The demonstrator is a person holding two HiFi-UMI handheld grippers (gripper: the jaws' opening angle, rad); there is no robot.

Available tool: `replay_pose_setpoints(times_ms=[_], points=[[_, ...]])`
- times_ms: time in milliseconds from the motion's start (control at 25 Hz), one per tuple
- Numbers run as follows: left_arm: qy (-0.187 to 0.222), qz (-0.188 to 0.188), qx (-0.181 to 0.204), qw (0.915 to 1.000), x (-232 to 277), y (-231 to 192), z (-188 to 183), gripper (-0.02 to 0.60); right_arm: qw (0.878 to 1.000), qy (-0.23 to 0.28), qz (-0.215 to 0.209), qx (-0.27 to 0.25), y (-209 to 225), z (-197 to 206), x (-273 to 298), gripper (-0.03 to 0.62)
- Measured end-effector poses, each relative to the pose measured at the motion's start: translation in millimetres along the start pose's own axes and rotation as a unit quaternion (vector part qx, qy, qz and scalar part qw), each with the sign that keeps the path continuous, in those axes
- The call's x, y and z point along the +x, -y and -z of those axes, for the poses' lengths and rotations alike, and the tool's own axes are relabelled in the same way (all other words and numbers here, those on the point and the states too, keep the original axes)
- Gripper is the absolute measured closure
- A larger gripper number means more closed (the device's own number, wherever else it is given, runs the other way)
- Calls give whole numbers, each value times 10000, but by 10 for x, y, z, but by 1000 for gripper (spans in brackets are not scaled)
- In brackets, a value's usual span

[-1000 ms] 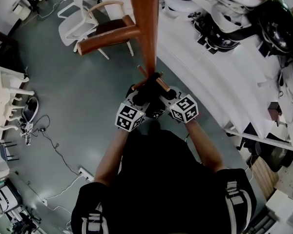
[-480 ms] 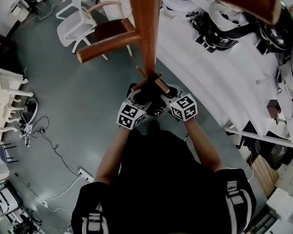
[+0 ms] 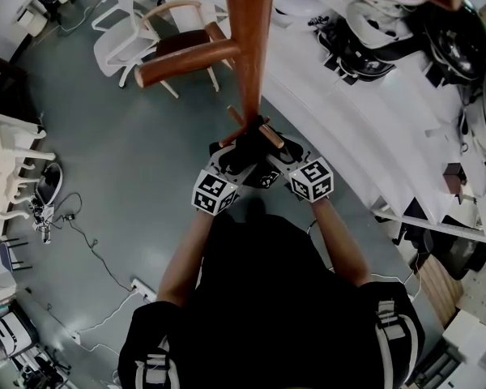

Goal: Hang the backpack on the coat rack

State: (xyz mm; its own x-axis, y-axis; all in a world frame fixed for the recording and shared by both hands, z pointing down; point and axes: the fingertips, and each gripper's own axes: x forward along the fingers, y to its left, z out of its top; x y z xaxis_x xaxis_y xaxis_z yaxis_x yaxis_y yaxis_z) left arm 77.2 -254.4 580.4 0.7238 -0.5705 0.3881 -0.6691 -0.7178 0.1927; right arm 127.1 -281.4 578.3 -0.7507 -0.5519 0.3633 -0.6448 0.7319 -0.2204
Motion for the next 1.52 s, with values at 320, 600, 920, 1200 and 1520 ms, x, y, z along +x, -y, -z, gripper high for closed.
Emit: replay_pose_setpoints(times_ms=[320, 600, 920, 1200, 1520], points=[[54, -176, 2, 9998, -145, -16, 9, 352, 9995, 123, 93, -266, -3, 15, -166, 355], [196, -368, -66, 9991, -373, 18, 9, 351, 9986, 181, 181, -461, -60, 42, -330, 430], [243, -519, 107, 9983, -642, 136, 38, 419, 9969, 336, -36, -715, -346, 14, -551, 527], [368, -169, 109, 9991, -808, 389, 14, 554, 9935, 234, -370, -1051, -702, 80, -584, 577], [358, -91, 136, 9992, -843, 571, 123, 558, 9917, 382, -523, -1109, -922, 52, -661, 579]])
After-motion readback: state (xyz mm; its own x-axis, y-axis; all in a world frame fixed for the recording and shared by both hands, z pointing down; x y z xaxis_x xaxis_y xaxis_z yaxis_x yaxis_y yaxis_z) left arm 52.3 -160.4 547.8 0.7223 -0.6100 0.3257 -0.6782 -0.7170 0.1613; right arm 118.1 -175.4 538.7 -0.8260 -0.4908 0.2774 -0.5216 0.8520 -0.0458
